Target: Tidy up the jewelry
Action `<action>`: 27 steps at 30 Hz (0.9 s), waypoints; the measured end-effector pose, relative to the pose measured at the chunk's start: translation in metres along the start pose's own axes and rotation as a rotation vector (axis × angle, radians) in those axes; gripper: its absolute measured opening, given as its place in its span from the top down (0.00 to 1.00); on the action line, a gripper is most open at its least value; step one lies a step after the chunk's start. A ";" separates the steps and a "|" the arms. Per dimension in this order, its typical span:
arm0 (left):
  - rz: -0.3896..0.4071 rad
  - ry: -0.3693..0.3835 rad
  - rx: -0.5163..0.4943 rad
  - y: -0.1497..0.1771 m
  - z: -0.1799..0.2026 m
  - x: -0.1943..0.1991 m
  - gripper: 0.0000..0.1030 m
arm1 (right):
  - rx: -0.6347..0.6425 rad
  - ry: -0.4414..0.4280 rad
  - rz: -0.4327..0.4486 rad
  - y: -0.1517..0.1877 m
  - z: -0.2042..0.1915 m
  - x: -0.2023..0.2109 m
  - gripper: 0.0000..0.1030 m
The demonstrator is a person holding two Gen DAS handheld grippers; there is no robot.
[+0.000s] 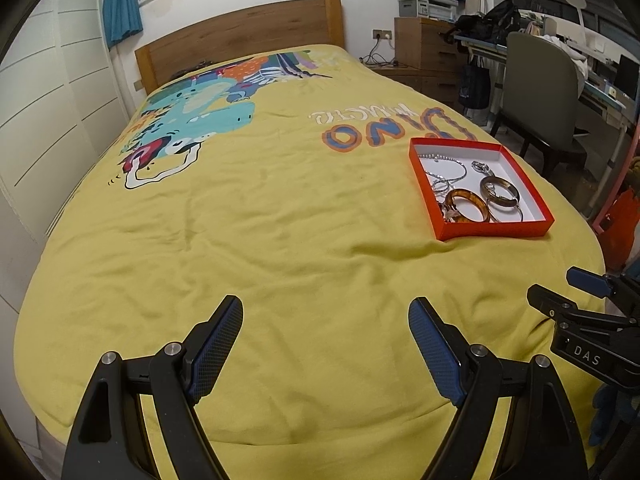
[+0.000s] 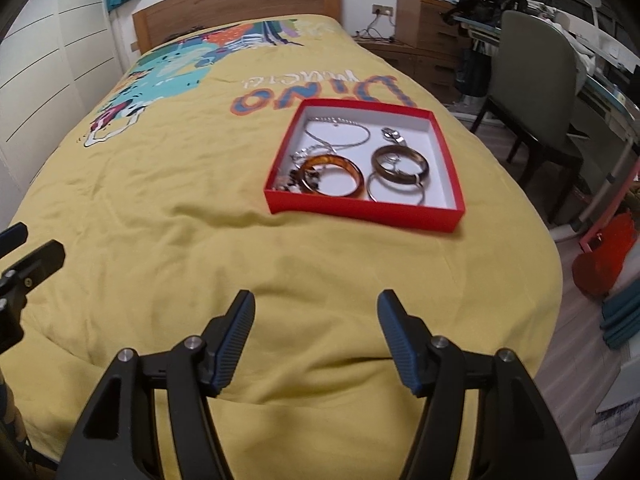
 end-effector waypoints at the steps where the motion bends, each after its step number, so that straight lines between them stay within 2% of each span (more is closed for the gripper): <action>1: 0.001 0.001 0.000 0.001 0.000 0.000 0.18 | -0.003 0.001 0.000 0.001 0.001 0.000 0.40; 12: -0.010 0.021 0.008 0.016 -0.008 -0.001 0.16 | 0.006 0.003 0.010 0.007 -0.008 -0.001 0.40; 27: -0.043 0.029 0.036 0.032 -0.012 -0.005 0.11 | 0.007 -0.005 0.073 0.007 -0.009 0.008 0.40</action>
Point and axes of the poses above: each gripper's, at about its wrist camera, not at the fingertips, and x roughly against the way its jaws point, z to its right, y to its underside, the point moved 10 cm from there along -x, roughly the way its jaws point, and after that the axes turned 1 degree about y, right-handed, at the moved point
